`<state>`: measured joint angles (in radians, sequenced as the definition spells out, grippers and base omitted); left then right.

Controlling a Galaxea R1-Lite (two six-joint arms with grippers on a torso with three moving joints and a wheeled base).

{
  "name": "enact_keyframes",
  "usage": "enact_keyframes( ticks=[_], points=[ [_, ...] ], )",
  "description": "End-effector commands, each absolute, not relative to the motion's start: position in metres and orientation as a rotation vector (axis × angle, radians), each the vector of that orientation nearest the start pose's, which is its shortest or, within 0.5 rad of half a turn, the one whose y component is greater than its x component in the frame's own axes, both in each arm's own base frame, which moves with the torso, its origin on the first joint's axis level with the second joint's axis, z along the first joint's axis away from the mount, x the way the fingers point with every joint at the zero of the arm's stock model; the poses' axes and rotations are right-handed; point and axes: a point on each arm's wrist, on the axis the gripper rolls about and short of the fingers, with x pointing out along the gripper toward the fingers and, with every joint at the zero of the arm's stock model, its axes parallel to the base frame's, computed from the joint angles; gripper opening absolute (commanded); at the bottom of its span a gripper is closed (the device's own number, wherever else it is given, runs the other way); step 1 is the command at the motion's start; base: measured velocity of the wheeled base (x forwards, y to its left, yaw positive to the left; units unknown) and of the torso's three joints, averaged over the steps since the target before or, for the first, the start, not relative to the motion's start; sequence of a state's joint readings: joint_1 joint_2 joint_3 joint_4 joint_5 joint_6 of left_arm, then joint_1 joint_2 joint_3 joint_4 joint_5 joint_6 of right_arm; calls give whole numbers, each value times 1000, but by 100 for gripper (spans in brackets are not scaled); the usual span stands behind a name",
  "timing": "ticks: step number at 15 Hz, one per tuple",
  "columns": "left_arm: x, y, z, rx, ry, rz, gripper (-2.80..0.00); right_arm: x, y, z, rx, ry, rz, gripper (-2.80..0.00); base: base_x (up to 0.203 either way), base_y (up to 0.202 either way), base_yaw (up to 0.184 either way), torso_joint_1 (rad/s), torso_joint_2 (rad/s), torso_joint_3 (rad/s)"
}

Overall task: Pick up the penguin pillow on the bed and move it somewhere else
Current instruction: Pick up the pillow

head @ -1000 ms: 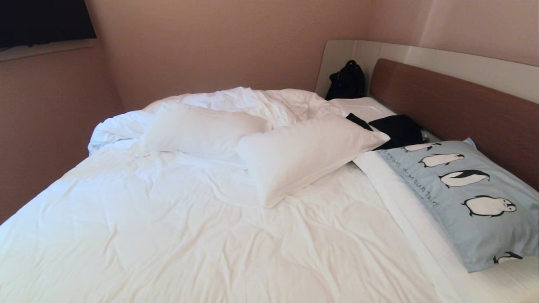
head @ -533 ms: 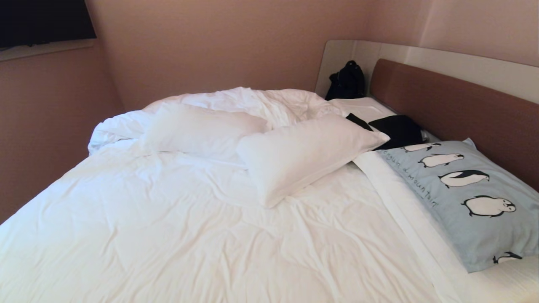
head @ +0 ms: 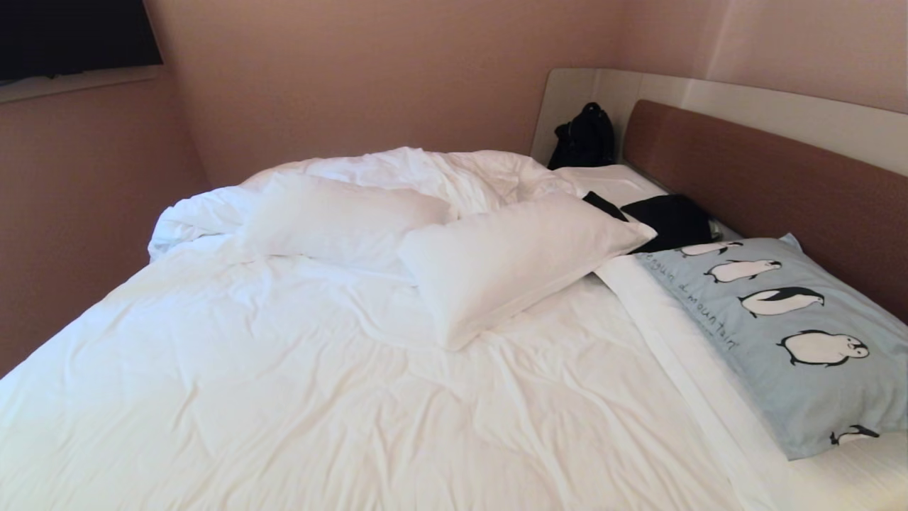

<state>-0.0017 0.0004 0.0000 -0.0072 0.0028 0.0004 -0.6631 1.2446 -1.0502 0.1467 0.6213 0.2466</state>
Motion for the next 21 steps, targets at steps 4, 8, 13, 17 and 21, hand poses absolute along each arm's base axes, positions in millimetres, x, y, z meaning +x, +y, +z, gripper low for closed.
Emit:
enact_keyframes(
  ticks=[4, 8, 13, 17, 21],
  points=[
    [-23, 0, 76, 0, -8, 2, -280, 96, -37, 248, 811, 910, -214, -280, 0, 0, 0, 0, 0, 0],
    [-23, 0, 76, 2, -8, 2, -280, 46, -7, 244, 683, 996, -7, -280, 0, 0, 0, 0, 0, 0],
    [-23, 0, 76, 0, -8, 2, -280, -29, 21, 233, 447, 935, 192, -280, 0, 0, 0, 0, 0, 0],
    [-23, 0, 76, 0, -8, 2, -280, -66, 24, 217, 319, 847, 307, -280, 0, 0, 0, 0, 0, 0],
    [-23, 0, 76, 0, -8, 2, -280, -96, 21, 193, 206, 603, 391, -280, 0, 0, 0, 0, 0, 0]
  ],
)
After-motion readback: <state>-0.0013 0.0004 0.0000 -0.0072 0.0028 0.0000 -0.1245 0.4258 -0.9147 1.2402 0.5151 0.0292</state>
